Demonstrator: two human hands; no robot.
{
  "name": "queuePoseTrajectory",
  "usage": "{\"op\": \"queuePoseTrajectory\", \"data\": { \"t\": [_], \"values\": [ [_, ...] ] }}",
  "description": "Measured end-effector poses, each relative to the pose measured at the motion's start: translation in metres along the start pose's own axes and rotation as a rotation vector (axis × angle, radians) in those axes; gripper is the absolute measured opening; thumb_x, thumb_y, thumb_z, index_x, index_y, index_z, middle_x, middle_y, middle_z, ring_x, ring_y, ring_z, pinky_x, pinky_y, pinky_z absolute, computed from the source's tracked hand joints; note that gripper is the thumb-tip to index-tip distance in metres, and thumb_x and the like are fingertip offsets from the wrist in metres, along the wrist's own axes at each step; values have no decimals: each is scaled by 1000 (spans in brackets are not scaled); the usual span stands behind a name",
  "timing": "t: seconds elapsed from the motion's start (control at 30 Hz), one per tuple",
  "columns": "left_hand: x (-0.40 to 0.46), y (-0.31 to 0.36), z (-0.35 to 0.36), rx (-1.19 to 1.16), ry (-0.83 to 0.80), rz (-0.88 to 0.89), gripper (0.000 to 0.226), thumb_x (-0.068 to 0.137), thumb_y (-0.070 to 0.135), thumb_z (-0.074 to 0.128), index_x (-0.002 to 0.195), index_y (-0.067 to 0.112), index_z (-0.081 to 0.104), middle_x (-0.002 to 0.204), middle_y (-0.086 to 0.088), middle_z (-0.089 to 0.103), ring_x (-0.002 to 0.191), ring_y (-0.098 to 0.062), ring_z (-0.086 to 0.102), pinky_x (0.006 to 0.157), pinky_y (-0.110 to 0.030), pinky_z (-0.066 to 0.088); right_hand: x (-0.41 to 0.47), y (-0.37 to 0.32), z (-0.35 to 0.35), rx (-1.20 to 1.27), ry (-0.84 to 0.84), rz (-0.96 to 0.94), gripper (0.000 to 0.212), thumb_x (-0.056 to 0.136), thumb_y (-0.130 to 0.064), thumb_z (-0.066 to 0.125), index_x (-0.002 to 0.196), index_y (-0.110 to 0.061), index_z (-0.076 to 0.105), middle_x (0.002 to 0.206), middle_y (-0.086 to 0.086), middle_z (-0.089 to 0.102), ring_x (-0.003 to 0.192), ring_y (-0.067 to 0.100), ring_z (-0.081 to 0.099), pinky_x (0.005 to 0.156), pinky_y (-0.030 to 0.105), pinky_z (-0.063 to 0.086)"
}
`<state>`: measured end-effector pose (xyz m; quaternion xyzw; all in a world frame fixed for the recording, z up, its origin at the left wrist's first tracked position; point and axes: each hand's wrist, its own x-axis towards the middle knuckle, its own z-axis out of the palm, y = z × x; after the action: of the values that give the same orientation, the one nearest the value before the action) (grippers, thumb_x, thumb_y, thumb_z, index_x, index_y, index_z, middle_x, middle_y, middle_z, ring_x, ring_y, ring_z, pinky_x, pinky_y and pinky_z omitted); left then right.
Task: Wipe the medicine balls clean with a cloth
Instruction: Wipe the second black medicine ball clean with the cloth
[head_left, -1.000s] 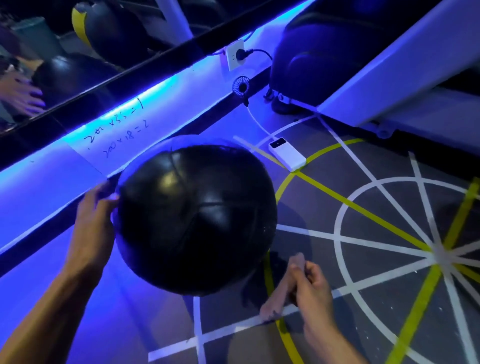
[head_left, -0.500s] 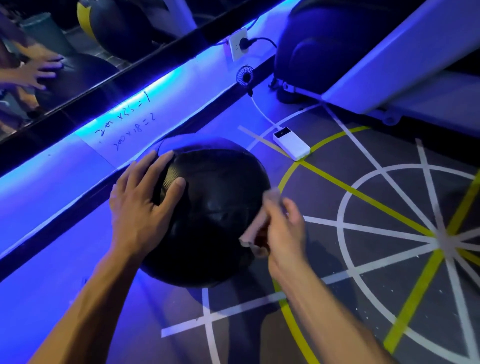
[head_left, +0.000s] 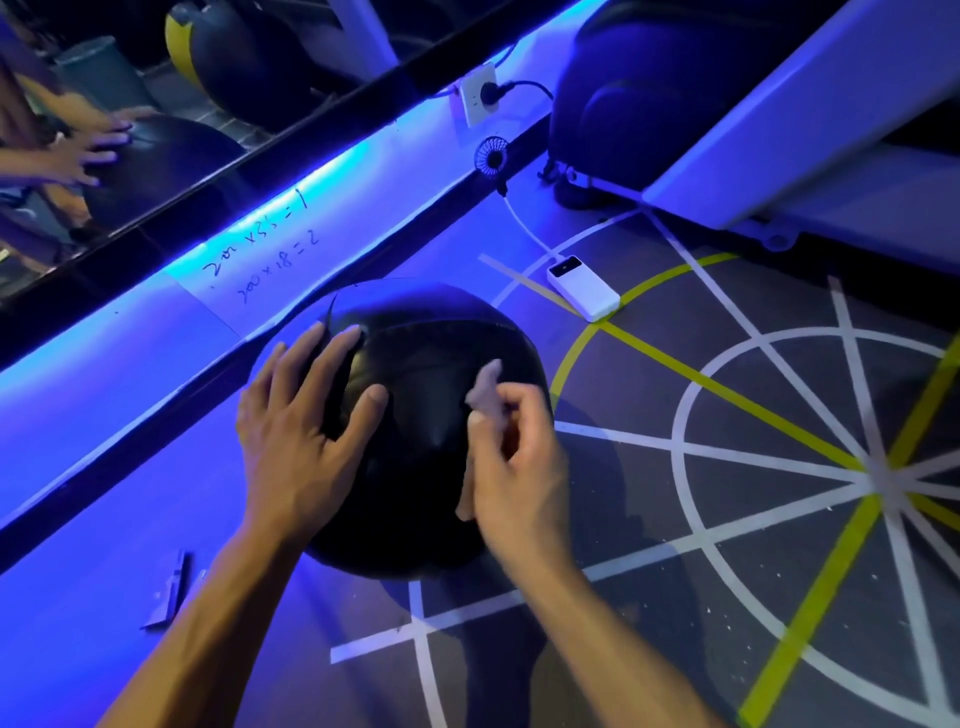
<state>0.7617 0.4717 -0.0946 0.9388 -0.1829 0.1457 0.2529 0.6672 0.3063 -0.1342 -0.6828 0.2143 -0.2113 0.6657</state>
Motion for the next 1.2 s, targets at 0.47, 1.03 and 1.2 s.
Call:
{"op": "queuePoseTrajectory", "data": {
  "t": [0.47,1.03,1.2],
  "values": [
    [-59,12,-6,26,-15,63,61,92,68,49,149,48,42,161,11,35,155,-24,22,120,-59,22,-27,-21,8,-362,-102,-420,15,103,-29,54,113,-24,64,107,-6,67,98,16,62,82,30,48],
    [-57,-13,-45,93,-75,-9,61,91,65,47,146,38,51,158,10,41,143,-30,33,119,-52,29,-57,120,-22,398,122,927,15,102,-11,55,88,-13,58,77,14,59,65,24,54,61,35,43],
    [-77,-4,-43,90,-13,24,61,90,61,51,143,32,56,157,6,44,146,-33,33,117,-55,29,-2,72,-6,279,237,651,23,101,-31,60,83,-19,69,73,1,68,75,22,62,68,34,49]
  ]
}}
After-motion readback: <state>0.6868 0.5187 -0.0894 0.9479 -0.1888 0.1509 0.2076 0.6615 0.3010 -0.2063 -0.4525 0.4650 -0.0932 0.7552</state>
